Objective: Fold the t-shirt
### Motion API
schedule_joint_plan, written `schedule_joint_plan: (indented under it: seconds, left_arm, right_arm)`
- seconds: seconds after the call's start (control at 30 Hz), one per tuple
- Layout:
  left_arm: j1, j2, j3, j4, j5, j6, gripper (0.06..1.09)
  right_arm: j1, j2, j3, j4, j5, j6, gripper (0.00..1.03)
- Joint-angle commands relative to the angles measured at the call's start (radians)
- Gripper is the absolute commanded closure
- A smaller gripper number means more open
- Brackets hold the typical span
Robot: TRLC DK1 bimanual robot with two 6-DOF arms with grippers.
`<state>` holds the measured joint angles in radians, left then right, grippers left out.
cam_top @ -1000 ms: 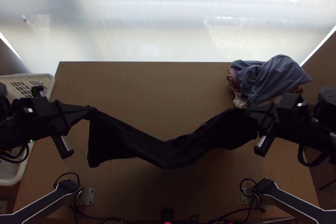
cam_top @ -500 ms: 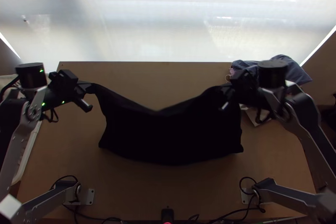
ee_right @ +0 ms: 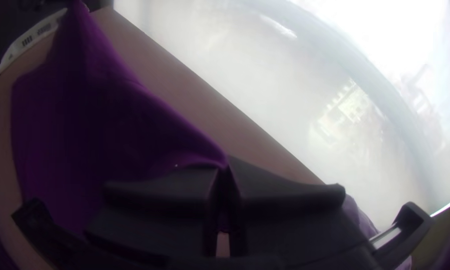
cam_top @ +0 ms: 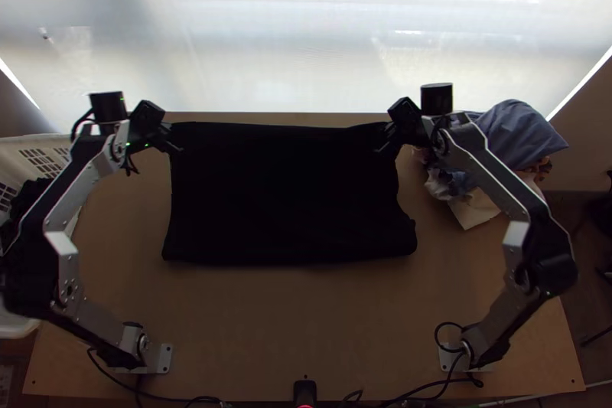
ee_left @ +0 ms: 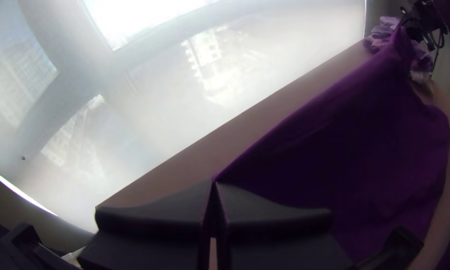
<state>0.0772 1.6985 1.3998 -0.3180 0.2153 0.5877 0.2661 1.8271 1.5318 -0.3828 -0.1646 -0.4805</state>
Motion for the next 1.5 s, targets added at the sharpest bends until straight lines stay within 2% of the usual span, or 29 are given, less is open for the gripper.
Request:
schedule_joint_plan:
  seconds: [0.0, 0.17, 0.3, 0.4, 0.47, 0.6, 0.9, 1.2, 1.47]
  left_arm:
    - [-0.068, 0.225, 0.102, 0.166, -0.122, -0.008, 1.05]
    - [-0.076, 0.339, 0.173, 0.264, -0.18, -0.029, 1.05]
    - [-0.063, 0.388, 0.252, 0.281, -0.228, -0.077, 1.05]
    - [-0.07, 0.429, 0.266, 0.258, -0.234, -0.072, 1.05]
    - [-0.082, 0.466, 0.251, 0.237, -0.235, -0.037, 1.05]
    - [-0.091, 0.49, 0.245, 0.246, -0.246, -0.038, 1.05]
    - [-0.1, 0.443, 0.194, 0.232, -0.244, -0.045, 1.05]
    - [-0.079, 0.291, 0.042, 0.231, -0.221, 0.006, 1.05]
    - [-0.079, 0.254, -0.03, 0.137, -0.189, 0.087, 1.05]
  right_arm:
    - [0.004, 0.204, 0.07, 0.13, 0.096, -0.027, 1.0]
    - [0.002, 0.276, 0.114, 0.255, 0.186, -0.027, 1.0]
    - [-0.011, 0.328, 0.232, 0.254, 0.24, -0.01, 1.0]
    - [-0.005, 0.411, 0.337, 0.137, 0.241, -0.018, 1.0]
    - [0.002, 0.469, 0.346, 0.124, 0.243, -0.055, 1.0]
    - [0.002, 0.543, 0.392, 0.059, 0.249, -0.05, 1.0]
    - [-0.004, 0.506, 0.364, 0.039, 0.26, -0.018, 1.0]
    - [0.007, 0.31, 0.194, 0.013, 0.258, 0.025, 1.0]
    - [0.027, 0.201, 0.016, -0.027, 0.258, 0.037, 1.0]
